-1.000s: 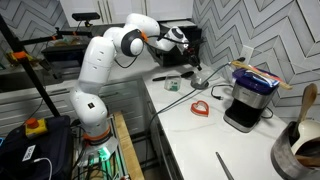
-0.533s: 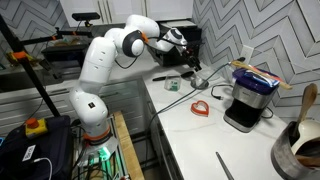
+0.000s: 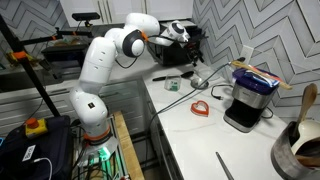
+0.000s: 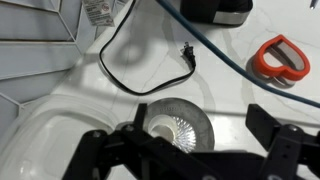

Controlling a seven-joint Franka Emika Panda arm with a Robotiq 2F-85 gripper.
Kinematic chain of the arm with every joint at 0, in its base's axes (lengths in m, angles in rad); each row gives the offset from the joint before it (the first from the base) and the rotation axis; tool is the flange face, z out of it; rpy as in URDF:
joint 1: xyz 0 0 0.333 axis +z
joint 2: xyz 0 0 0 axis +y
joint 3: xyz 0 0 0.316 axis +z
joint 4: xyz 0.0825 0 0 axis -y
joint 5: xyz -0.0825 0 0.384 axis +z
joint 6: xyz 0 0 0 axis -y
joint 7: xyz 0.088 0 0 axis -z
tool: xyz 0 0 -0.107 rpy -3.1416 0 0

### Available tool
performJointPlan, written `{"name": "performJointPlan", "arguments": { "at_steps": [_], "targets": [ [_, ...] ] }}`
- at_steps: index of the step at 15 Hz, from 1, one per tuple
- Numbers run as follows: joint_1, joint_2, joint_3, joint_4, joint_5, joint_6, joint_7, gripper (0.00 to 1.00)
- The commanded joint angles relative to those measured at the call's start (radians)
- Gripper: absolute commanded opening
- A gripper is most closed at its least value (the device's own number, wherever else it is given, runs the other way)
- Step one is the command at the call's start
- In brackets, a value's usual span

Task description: Pick up the measuring cup from the microwave top and put it on the metallic plate

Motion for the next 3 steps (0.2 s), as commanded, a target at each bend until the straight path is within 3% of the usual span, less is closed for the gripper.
{"name": "performJointPlan", "arguments": {
  "at_steps": [1, 2, 3],
  "targets": [
    [-0.049, -0.088, 0.047, 0.059, 0.162, -0.004, -0.063, 1.00],
    [-0.056, -0.115, 0.053, 0.073, 0.207, 0.000, -0.083, 1.00],
    [-0.020, -0.050, 0.017, 0.081, 0.130, -0.005, -0.042, 1.00]
  ]
}}
